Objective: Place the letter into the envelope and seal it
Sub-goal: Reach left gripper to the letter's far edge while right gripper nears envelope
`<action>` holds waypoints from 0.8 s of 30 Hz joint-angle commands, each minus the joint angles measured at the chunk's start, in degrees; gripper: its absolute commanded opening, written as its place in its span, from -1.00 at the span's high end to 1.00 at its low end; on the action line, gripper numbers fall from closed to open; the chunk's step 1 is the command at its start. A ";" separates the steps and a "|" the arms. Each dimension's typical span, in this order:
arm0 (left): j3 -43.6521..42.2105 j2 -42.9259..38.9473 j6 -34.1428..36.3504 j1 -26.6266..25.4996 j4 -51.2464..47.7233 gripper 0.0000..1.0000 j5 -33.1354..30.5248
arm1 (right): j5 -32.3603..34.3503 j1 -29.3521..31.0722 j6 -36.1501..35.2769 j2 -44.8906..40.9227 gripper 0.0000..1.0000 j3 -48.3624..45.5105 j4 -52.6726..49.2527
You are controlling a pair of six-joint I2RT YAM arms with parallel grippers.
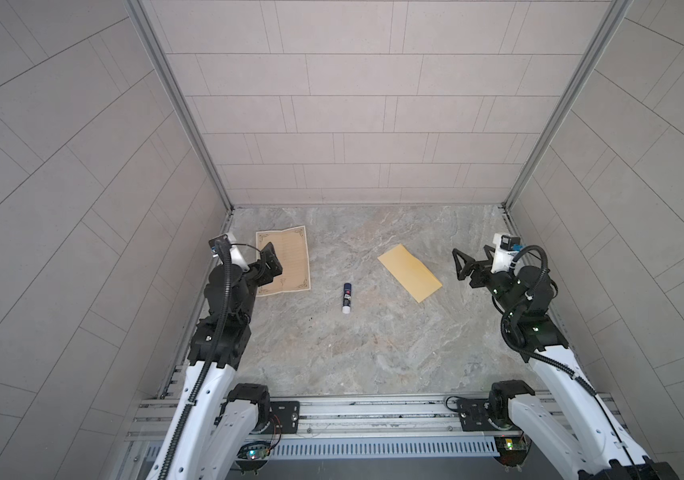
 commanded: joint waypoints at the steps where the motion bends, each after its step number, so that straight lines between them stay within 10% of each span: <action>1: 3.55 4.78 2.41 -0.26 -13.91 -1.00 6.93 | -6.58 4.19 5.18 2.84 -0.99 3.65 -2.98; 9: 9.31 18.27 1.61 -0.56 -12.44 -1.00 4.70 | 3.14 22.06 -0.79 13.73 -0.99 12.10 -7.76; 24: 38.27 51.52 6.44 -7.57 -19.43 -0.94 -12.47 | 4.93 23.91 0.17 13.65 -0.99 12.75 -21.12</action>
